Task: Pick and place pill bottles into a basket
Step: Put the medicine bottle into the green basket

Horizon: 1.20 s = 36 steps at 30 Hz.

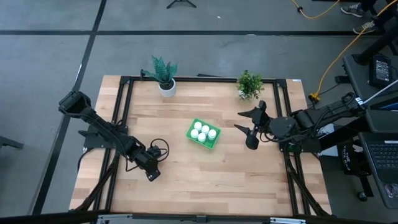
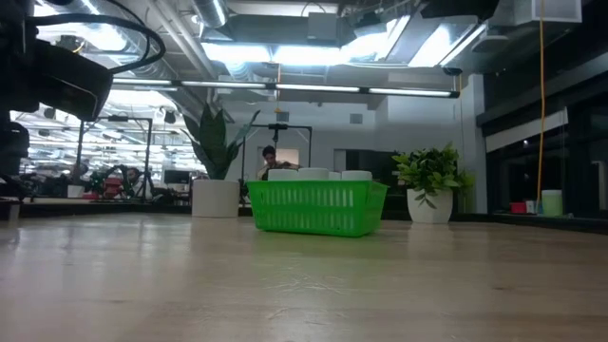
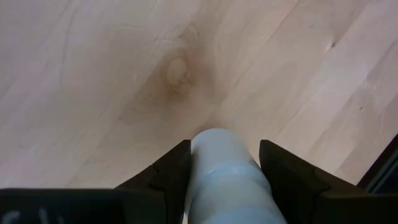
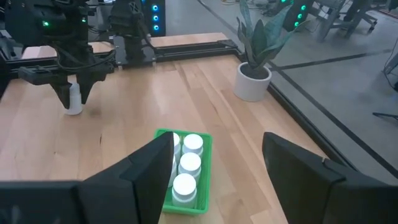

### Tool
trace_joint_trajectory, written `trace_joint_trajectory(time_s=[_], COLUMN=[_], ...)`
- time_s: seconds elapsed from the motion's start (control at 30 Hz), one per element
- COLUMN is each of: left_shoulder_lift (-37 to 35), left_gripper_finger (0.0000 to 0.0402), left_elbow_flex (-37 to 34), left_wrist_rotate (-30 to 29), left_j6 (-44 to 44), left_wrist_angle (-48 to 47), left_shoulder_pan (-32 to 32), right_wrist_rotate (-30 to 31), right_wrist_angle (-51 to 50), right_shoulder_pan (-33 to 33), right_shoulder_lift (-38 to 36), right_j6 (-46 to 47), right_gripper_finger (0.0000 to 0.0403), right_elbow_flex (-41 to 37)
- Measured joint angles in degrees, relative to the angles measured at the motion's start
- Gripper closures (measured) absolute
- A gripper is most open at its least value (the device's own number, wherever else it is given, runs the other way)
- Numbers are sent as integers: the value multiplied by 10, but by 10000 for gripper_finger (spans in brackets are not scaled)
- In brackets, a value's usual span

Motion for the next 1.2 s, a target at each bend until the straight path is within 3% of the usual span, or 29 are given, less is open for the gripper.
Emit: trace_joint_trajectory(time_s=[0.2, 0.37, 0.63, 0.8, 0.97, 1.2], left_shoulder_lift=[0, 0, 0, 13, 71, 210], left_gripper_finger=[238, 238, 238, 238, 238, 238], left_elbow_flex=[8, 46, 159, 221, 292, 429], left_wrist_rotate=[0, 6, 31, 31, 41, 51], left_j6=[10, 68, 240, 348, 451, 577], left_wrist_angle=[-1, -12, -147, -182, -187, -231], left_shoulder_pan=[6, 37, 138, 219, 287, 333], right_wrist_rotate=[0, 0, 0, 0, 0, 0], right_wrist_angle=[0, 0, 0, 0, 0, -13], right_shoulder_pan=[0, 0, 0, 0, 0, 0], right_shoulder_lift=[0, 0, 0, 0, 0, 1], right_j6=[0, 1, 2, 2, 1, 1], right_gripper_finger=[156, 156, 156, 156, 156, 156], right_elbow_flex=[0, 0, 0, 0, 0, 0])
